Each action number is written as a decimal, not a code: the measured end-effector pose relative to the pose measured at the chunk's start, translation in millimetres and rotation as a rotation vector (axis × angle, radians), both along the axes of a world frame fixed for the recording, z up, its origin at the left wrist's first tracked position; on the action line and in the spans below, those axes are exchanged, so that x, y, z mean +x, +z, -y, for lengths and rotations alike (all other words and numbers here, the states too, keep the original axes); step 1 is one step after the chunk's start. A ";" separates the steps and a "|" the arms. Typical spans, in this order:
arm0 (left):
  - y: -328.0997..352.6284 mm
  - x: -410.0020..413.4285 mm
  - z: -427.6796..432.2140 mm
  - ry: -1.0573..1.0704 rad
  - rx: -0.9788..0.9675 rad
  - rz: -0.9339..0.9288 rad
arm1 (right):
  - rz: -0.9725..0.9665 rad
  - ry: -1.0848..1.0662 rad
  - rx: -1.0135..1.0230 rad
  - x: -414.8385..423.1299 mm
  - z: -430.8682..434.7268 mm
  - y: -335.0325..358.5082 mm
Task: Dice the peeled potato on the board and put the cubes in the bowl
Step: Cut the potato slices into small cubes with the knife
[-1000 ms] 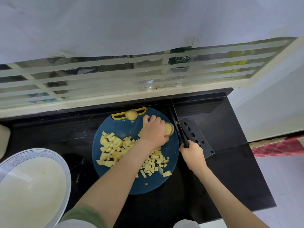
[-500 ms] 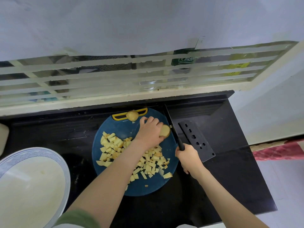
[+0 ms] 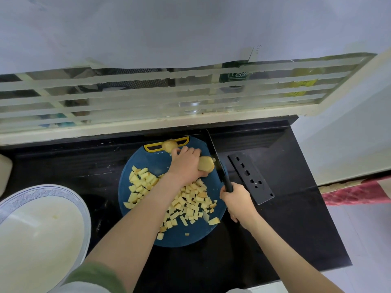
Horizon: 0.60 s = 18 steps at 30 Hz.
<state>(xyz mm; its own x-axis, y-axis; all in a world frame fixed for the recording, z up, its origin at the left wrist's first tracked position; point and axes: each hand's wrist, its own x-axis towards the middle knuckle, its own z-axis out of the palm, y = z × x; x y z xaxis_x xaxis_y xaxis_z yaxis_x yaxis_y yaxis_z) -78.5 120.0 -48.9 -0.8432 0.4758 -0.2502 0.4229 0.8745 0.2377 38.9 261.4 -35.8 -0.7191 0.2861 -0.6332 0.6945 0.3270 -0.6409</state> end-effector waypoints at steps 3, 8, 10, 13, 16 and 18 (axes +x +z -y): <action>-0.9 4.2 -2.1 0.030 -0.011 -0.008 | -0.004 -0.001 -0.001 1.4 2.7 0.4; -2.2 8.6 -5.3 0.017 -0.017 -0.046 | 0.003 0.044 0.056 1.7 8.4 1.2; -3.2 9.3 -4.8 0.010 -0.015 -0.059 | 0.012 0.074 0.113 0.0 9.9 2.1; -4.8 9.9 -4.9 0.010 0.001 -0.062 | 0.042 0.092 0.168 -2.0 11.8 1.2; -6.2 8.8 -4.0 0.002 0.016 -0.050 | 0.098 0.107 0.198 -6.7 13.8 -3.6; -7.5 8.5 -3.5 -0.001 0.019 -0.043 | 0.132 0.151 0.213 -10.0 14.5 -5.4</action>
